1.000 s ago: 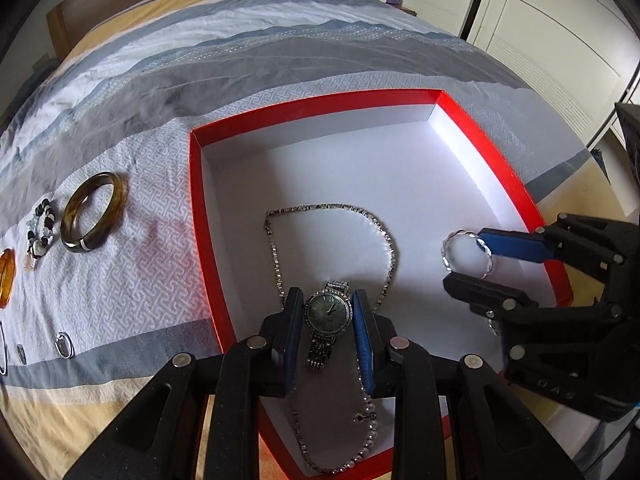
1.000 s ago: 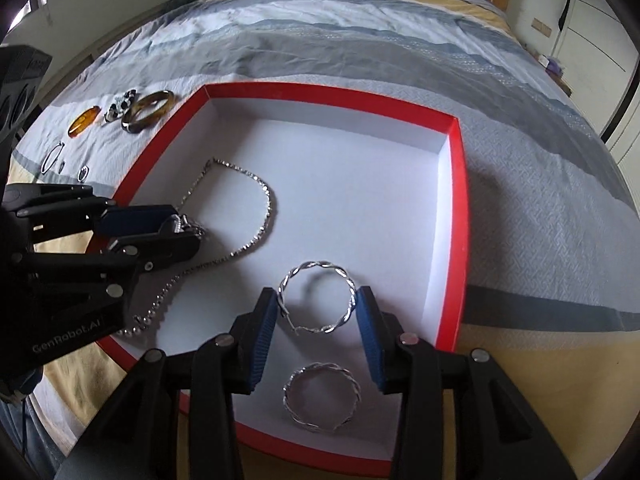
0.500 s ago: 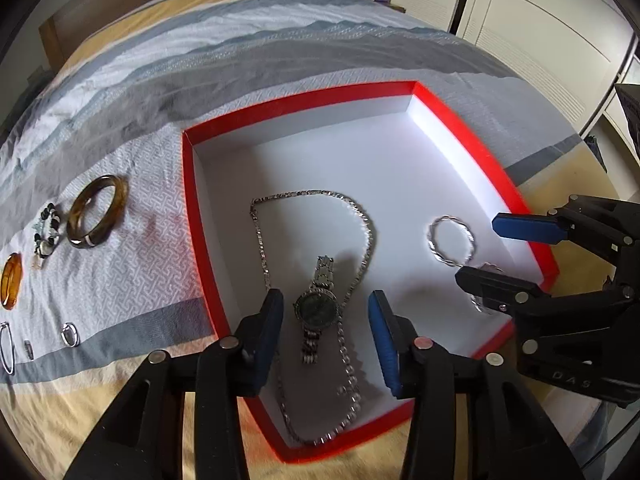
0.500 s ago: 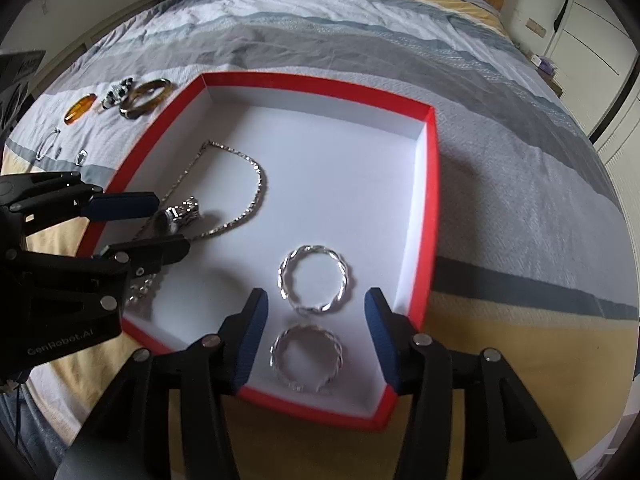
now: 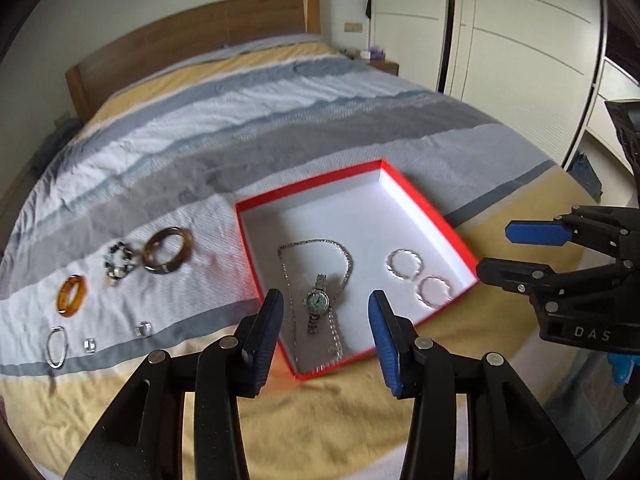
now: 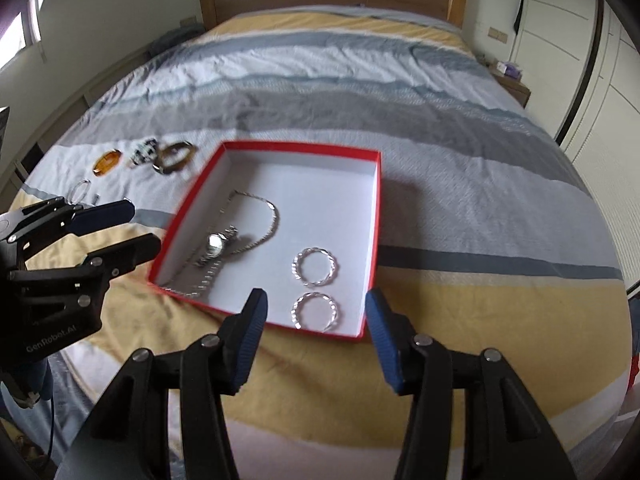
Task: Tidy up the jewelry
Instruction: 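Pull both open tools back from the box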
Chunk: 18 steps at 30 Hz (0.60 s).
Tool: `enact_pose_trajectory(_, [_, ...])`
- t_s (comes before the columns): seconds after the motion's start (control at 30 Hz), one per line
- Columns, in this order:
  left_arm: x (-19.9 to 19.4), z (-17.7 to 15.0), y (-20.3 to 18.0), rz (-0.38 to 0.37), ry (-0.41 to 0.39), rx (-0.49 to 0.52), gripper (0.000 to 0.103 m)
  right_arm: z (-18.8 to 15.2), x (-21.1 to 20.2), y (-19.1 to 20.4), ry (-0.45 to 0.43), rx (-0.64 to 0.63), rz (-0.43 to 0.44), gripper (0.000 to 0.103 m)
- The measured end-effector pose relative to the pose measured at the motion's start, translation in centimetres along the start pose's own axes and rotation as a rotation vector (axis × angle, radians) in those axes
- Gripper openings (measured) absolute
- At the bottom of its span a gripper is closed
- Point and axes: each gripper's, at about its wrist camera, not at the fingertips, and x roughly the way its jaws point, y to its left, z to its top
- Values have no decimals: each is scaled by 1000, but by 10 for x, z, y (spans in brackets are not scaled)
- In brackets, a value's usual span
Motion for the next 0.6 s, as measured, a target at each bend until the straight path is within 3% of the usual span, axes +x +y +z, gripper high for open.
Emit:
enact_pose_trajectory(0.13, [-31,-4,4,45,-13,8,45,-7,-31,17,-39,-15,1,49])
enact_pose_trajectory(0.6, [-144,-53,35,192,-122,-43,65,-30,-107,89,-152,-52,80,49])
